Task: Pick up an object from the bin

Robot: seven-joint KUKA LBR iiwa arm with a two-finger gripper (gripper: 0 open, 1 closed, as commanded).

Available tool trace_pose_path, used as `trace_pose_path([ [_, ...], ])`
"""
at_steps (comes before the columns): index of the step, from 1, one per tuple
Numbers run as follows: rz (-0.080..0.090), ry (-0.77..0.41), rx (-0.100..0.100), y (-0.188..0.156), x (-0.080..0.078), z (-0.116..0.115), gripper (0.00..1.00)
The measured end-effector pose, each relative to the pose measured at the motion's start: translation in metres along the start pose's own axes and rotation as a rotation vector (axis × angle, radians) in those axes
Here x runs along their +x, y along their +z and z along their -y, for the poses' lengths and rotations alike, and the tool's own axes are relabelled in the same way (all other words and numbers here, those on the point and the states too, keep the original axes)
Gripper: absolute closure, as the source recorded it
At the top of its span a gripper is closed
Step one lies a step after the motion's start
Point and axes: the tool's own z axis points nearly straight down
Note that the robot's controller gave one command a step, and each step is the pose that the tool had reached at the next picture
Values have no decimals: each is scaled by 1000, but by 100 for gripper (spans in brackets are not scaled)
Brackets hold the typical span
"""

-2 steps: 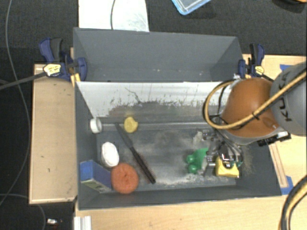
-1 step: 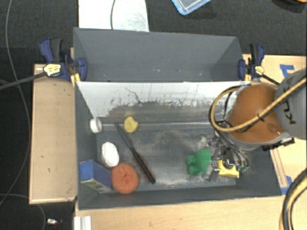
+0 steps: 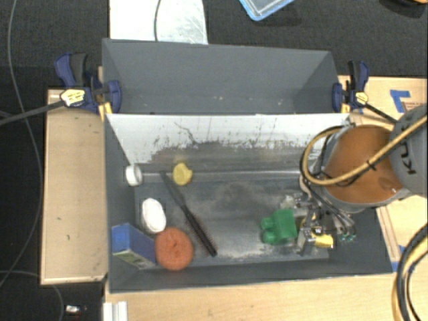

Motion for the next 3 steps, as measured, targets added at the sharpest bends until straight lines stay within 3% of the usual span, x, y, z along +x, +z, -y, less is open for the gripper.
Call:
trace_pose_path([
  [1, 10, -50, 1, -5, -3, 21, 0],
  [2, 5, -123, 0, 2, 3, 12, 0],
  [3, 12, -246, 1, -4, -12, 1, 0],
])
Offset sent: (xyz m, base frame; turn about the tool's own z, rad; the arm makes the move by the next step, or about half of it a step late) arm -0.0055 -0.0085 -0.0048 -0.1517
